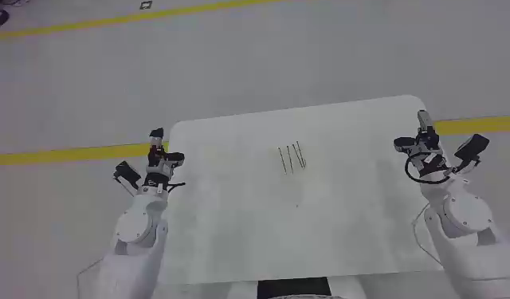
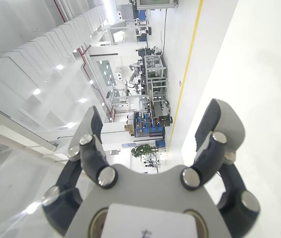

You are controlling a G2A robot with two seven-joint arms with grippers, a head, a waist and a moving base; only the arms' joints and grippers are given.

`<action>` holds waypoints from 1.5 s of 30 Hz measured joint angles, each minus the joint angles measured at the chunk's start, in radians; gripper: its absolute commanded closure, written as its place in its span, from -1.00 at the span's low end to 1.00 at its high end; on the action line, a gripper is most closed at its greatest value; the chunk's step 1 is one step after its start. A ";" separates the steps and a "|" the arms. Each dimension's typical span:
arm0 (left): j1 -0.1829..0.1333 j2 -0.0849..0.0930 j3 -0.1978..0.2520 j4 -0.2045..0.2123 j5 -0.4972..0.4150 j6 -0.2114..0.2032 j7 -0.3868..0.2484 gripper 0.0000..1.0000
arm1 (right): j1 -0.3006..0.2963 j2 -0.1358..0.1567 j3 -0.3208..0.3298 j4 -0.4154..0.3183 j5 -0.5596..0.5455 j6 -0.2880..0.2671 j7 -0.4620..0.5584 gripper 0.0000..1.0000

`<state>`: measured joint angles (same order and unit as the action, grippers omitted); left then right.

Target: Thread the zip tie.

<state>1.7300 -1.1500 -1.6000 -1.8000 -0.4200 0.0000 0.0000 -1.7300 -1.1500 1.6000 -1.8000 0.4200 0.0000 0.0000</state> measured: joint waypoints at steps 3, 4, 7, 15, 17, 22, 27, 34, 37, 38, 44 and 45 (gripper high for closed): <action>0.000 0.000 0.000 0.000 0.000 0.000 0.000 -0.57 | 0.000 0.000 0.000 0.000 0.000 0.000 0.000 -1.00; 0.000 0.000 0.000 0.000 0.000 0.000 0.000 -1.00 | 0.000 0.000 0.000 0.000 0.000 0.000 0.000 -0.57; 0.000 0.000 0.000 0.000 0.000 0.000 0.000 -1.00 | 0.000 0.000 0.000 0.000 0.000 0.000 0.000 -1.00; -0.022 -0.004 0.099 -0.061 0.094 0.000 -0.077 -1.00 | 0.000 0.000 0.000 0.000 0.000 0.000 0.000 -1.00; -0.024 -0.008 0.123 -0.062 0.139 0.018 -0.029 -1.00 | 0.000 0.000 0.000 0.000 0.000 0.000 0.000 -1.00; -0.027 -0.010 0.137 -0.060 0.173 0.042 0.031 -1.00 | 0.000 0.000 0.000 0.000 0.000 0.000 0.000 -1.00; -0.027 -0.010 0.137 -0.060 0.173 0.042 0.027 -1.00 | 0.000 0.000 0.000 0.000 0.000 0.000 0.000 -1.00; -0.027 -0.010 0.137 -0.060 0.173 0.042 0.027 -1.00 | 0.000 0.000 0.000 0.000 0.000 0.000 0.000 -1.00; -0.027 -0.010 0.137 -0.060 0.173 0.042 0.027 -1.00 | 0.000 0.000 0.000 0.000 0.000 0.000 0.000 -1.00; -0.027 -0.010 0.137 -0.060 0.173 0.042 0.027 -1.00 | 0.000 0.000 0.000 0.000 0.000 0.000 0.000 -1.00; -0.027 -0.010 0.137 -0.060 0.173 0.042 0.027 -1.00 | 0.000 0.000 0.000 0.000 0.000 0.000 0.000 -1.00; -0.027 -0.010 0.137 -0.060 0.173 0.042 0.027 -1.00 | 0.000 0.000 0.000 0.000 0.000 0.000 0.000 -1.00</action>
<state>1.7032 -1.1603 -1.4631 -1.8603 -0.2470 0.0417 0.0271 -1.7300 -1.1500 1.6000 -1.8000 0.4200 0.0000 0.0000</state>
